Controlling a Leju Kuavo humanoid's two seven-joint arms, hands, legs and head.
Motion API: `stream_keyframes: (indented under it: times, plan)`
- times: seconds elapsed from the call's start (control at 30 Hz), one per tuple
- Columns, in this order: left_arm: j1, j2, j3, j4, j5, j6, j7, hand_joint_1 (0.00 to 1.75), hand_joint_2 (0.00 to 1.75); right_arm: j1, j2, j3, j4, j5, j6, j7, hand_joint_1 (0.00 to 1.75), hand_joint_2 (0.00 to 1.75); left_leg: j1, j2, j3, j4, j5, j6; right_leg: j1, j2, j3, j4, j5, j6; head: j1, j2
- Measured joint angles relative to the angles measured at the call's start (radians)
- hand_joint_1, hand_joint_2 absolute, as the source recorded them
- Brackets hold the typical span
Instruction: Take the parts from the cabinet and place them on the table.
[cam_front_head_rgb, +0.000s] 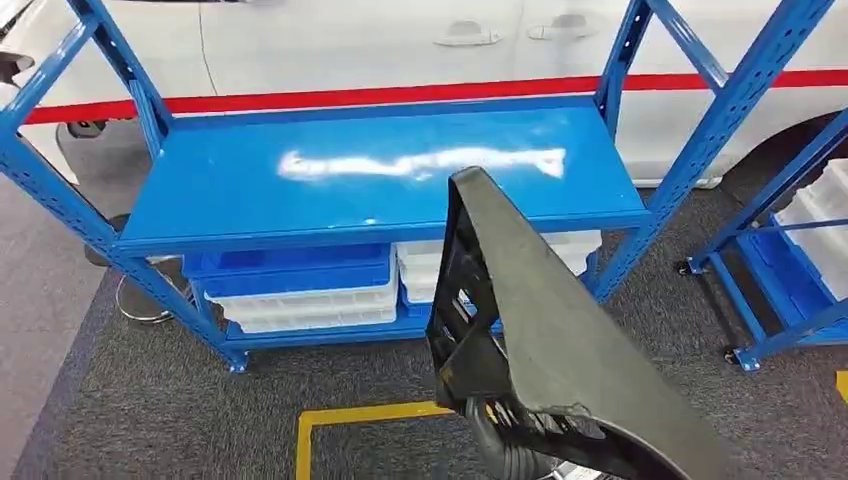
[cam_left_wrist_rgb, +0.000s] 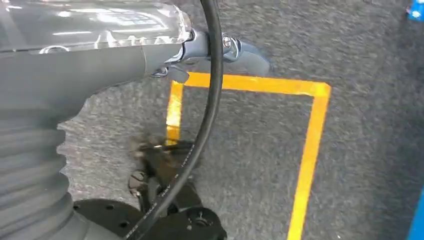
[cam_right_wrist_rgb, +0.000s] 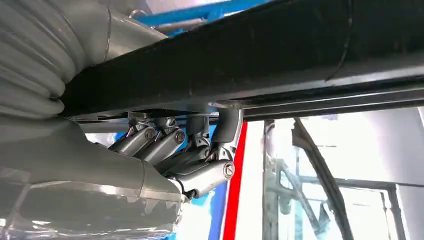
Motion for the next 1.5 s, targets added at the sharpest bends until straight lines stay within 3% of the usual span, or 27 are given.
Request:
stream_keyframes:
  times: [0.07, 0.1, 0.13, 0.17, 0.27, 0.3, 0.4, 0.43, 0.47, 0.53, 0.6, 0.67, 0.77, 0.8, 0.83, 0.87, 0.93, 0.97, 1.0, 1.03, 1.1, 1.17, 1.23, 1.3, 1.37, 1.43, 1.5]
  plan:
    - [0.0, 0.0, 0.0, 0.0, 0.0, -0.001, 0.0, 0.0, 1.75, 0.001, 0.0, 0.0, 0.0, 0.002, -0.003, 0.003, 1.75, 1.75, 0.0, 0.0, 0.1, -0.108, 0.074, 0.005, 0.0, 0.0, -0.04, 0.021, 0.015, 0.004, 0.0, 0.0]
    - [-0.001, 0.0, 0.0, 0.0, 0.0, -0.002, 0.0, 0.0, 1.75, 0.001, 0.0, 0.0, -0.001, 0.003, -0.005, 0.004, 1.75, 1.75, 0.0, 0.0, 0.167, -0.195, 0.071, 0.009, 0.0, 0.0, -0.054, 0.031, 0.02, 0.007, 0.0, 0.0]
    - [-0.004, 0.0, 0.0, -0.001, -0.001, -0.005, 0.0, 0.0, 1.75, 0.002, 0.0, 0.0, -0.005, 0.005, -0.006, 0.004, 1.75, 1.75, -0.004, 0.0, 0.226, -0.285, 0.02, 0.014, 0.004, 0.0, -0.064, 0.04, 0.025, 0.013, 0.0, 0.0]
    - [-0.005, 0.0, 0.0, -0.003, -0.001, -0.006, 0.0, 0.0, 1.75, 0.001, 0.0, 0.0, -0.008, 0.006, -0.006, 0.005, 1.75, 1.75, -0.008, -0.003, 0.243, -0.324, 0.01, 0.023, 0.004, -0.001, -0.067, 0.045, 0.031, 0.019, 0.001, 0.0]
    - [-0.003, 0.0, 0.0, -0.003, -0.003, -0.011, 0.001, 0.0, 1.75, 0.003, 0.0, 0.0, -0.012, 0.007, -0.01, 0.005, 1.75, 1.75, -0.009, -0.003, 0.223, -0.326, 0.032, 0.044, 0.003, -0.001, -0.07, 0.038, 0.06, 0.037, 0.0, 0.0]
    - [-0.002, -0.002, 0.0, -0.003, -0.005, -0.011, 0.002, 0.0, 1.75, 0.005, -0.001, -0.001, -0.013, 0.007, -0.013, 0.004, 1.75, 1.75, -0.001, 0.007, 0.216, -0.332, 0.047, 0.051, -0.002, 0.005, -0.075, 0.048, 0.045, 0.042, 0.0, 0.0]
    - [-0.003, -0.002, 0.0, -0.003, -0.008, -0.011, 0.003, 0.0, 1.75, 0.007, -0.002, -0.001, -0.014, 0.007, -0.019, 0.005, 1.75, 1.75, -0.001, 0.01, 0.168, -0.331, 0.085, 0.067, -0.007, 0.01, -0.121, 0.202, -0.138, 0.057, 0.001, 0.0]
    - [-0.003, -0.002, 0.0, -0.003, -0.01, -0.011, 0.003, 0.0, 1.75, 0.007, -0.002, -0.001, -0.014, 0.009, -0.02, 0.005, 1.75, 1.75, -0.001, 0.012, 0.154, -0.33, 0.098, 0.066, -0.01, 0.01, -0.135, 0.269, -0.173, 0.061, 0.0, 0.0]
    - [-0.003, -0.001, 0.001, -0.003, -0.013, -0.011, 0.005, 0.0, 1.75, 0.008, -0.002, -0.002, -0.014, 0.011, -0.02, 0.005, 1.75, 1.75, -0.001, 0.013, 0.135, -0.328, 0.111, 0.064, -0.012, 0.009, -0.137, 0.318, -0.176, 0.065, 0.001, 0.0]
    - [-0.003, 0.0, 0.0, -0.003, -0.033, -0.01, 0.012, 0.0, 1.75, 0.01, -0.003, -0.002, -0.014, 0.017, -0.021, 0.004, 1.75, 1.75, 0.0, 0.013, 0.099, -0.323, 0.135, 0.058, -0.019, 0.009, -0.09, 0.303, -0.102, 0.069, 0.001, 0.0]
    - [-0.004, 0.003, -0.001, -0.003, -0.05, -0.008, 0.022, 0.0, 1.75, 0.009, -0.003, -0.002, -0.017, 0.025, -0.02, 0.002, 1.75, 1.75, 0.0, 0.012, 0.069, -0.314, 0.154, 0.05, -0.021, 0.01, 0.031, 0.152, -0.054, 0.065, 0.001, 0.0]
    - [-0.006, 0.008, -0.004, -0.003, -0.067, -0.005, 0.041, 0.0, 1.75, 0.007, -0.003, -0.002, -0.025, 0.034, -0.016, 0.0, 1.75, 1.75, -0.004, 0.009, 0.056, -0.303, 0.167, 0.038, -0.015, 0.013, 0.135, -0.01, -0.113, 0.052, 0.0, 0.0]
    - [-0.006, 0.016, -0.01, -0.003, -0.093, 0.011, 0.077, 0.0, 1.75, 0.008, -0.005, -0.003, -0.029, 0.053, -0.016, -0.004, 1.75, 1.75, -0.001, 0.01, 0.056, -0.314, 0.196, 0.017, -0.006, 0.012, 0.113, 0.002, -0.094, 0.031, 0.0, 0.0]
    - [-0.004, 0.019, -0.014, -0.003, -0.105, 0.016, 0.089, 0.0, 1.75, 0.009, -0.006, -0.003, -0.029, 0.064, -0.016, -0.005, 1.75, 1.75, 0.003, 0.009, 0.048, -0.309, 0.192, 0.011, -0.016, 0.007, 0.101, -0.005, -0.076, 0.017, 0.0, 0.0]
    - [-0.003, 0.021, -0.019, -0.003, -0.114, 0.019, 0.1, 0.0, 1.75, 0.008, -0.006, -0.004, -0.029, 0.074, -0.016, -0.006, 1.75, 1.75, 0.004, 0.009, 0.034, -0.289, 0.152, 0.008, -0.014, 0.004, 0.087, -0.003, -0.065, 0.008, 0.0, 0.0]
    - [-0.001, 0.021, -0.026, -0.003, -0.121, 0.022, 0.11, 0.0, 1.75, 0.009, -0.006, -0.004, -0.029, 0.085, -0.019, -0.008, 1.75, 1.75, 0.005, 0.008, 0.019, -0.237, 0.077, 0.006, -0.013, 0.004, 0.071, -0.003, -0.052, -0.001, 0.0, 0.0]
    - [-0.003, 0.024, -0.029, -0.003, -0.128, 0.025, 0.12, 0.0, 1.75, 0.013, -0.007, -0.004, -0.029, 0.099, -0.021, -0.01, 1.75, 1.75, 0.006, 0.008, -0.012, -0.087, -0.032, -0.001, -0.008, 0.002, 0.039, 0.0, -0.026, -0.003, 0.0, 0.0]
    - [-0.004, 0.025, -0.031, -0.003, -0.134, 0.026, 0.126, 0.0, 1.75, 0.015, -0.008, -0.005, -0.029, 0.105, -0.025, -0.013, 1.75, 1.75, 0.006, 0.008, -0.017, -0.026, -0.044, -0.003, -0.005, 0.001, 0.019, 0.005, -0.014, -0.004, 0.0, 0.0]
    - [-0.004, 0.026, -0.035, -0.003, -0.137, 0.026, 0.131, 0.0, 1.75, 0.018, -0.009, -0.007, -0.029, 0.112, -0.028, -0.015, 1.75, 1.75, 0.006, 0.008, -0.007, 0.0, -0.023, -0.002, -0.003, 0.001, 0.0, 0.011, -0.005, -0.003, -0.001, 0.0]
    - [-0.004, 0.027, -0.039, -0.003, -0.141, 0.026, 0.134, 0.0, 1.75, 0.021, -0.01, -0.009, -0.03, 0.119, -0.034, -0.017, 1.75, 1.75, 0.006, 0.008, 0.022, -0.015, 0.017, 0.0, -0.002, 0.0, -0.02, 0.019, 0.004, -0.002, 0.0, 0.0]
    - [-0.006, 0.029, -0.048, -0.003, -0.153, 0.025, 0.136, 0.0, 1.75, 0.029, -0.009, -0.015, -0.04, 0.131, -0.043, -0.019, 1.75, 1.75, 0.005, 0.008, 0.133, -0.146, 0.073, 0.01, 0.001, 0.0, -0.056, 0.035, 0.019, 0.002, 0.0, 0.0]
    - [-0.013, 0.035, -0.054, -0.003, -0.159, 0.024, 0.124, 0.0, 1.75, 0.038, -0.006, -0.021, -0.055, 0.15, -0.06, -0.023, 1.75, 1.75, -0.003, 0.007, 0.253, -0.324, 0.006, 0.024, 0.006, 0.0, -0.073, 0.049, 0.031, 0.011, 0.0, 0.0]
    - [-0.018, 0.035, -0.054, -0.003, -0.163, 0.021, 0.114, 0.0, 1.75, 0.045, -0.005, -0.027, -0.061, 0.164, -0.068, -0.03, 1.75, 1.75, -0.009, 0.008, 0.241, -0.329, 0.006, 0.028, 0.0, -0.004, -0.071, 0.045, 0.043, 0.026, 0.0, 0.0]
    - [-0.018, 0.038, -0.056, -0.003, -0.165, 0.014, 0.104, 0.0, 1.75, 0.056, -0.004, -0.038, -0.068, 0.172, -0.073, -0.04, 1.75, 1.75, -0.002, 0.009, 0.235, -0.343, 0.032, 0.045, 0.0, -0.004, -0.073, 0.041, 0.058, 0.041, 0.0, 0.0]
    - [-0.022, 0.038, -0.059, -0.003, -0.165, 0.007, 0.096, 0.0, 1.75, 0.069, -0.004, -0.053, -0.071, 0.15, -0.051, -0.053, 1.75, 1.75, 0.0, 0.014, 0.215, -0.345, 0.053, 0.059, -0.006, 0.008, -0.102, 0.104, -0.015, 0.047, 0.0, 0.0]
    - [-0.023, 0.039, -0.06, -0.003, -0.166, 0.006, 0.088, 0.0, 1.75, 0.083, -0.003, -0.074, -0.071, 0.12, -0.021, -0.066, 1.75, 1.75, -0.001, 0.021, 0.191, -0.344, 0.071, 0.06, -0.012, 0.009, -0.155, 0.253, -0.111, 0.058, 0.0, 0.0]
    - [-0.021, 0.039, -0.061, -0.003, -0.166, 0.024, 0.078, 0.0, 1.75, 0.102, -0.002, -0.096, -0.072, 0.089, 0.0, -0.082, 1.75, 1.75, -0.001, 0.031, 0.17, -0.339, 0.083, 0.058, -0.015, 0.009, -0.169, 0.335, -0.145, 0.065, 0.0, 0.0]
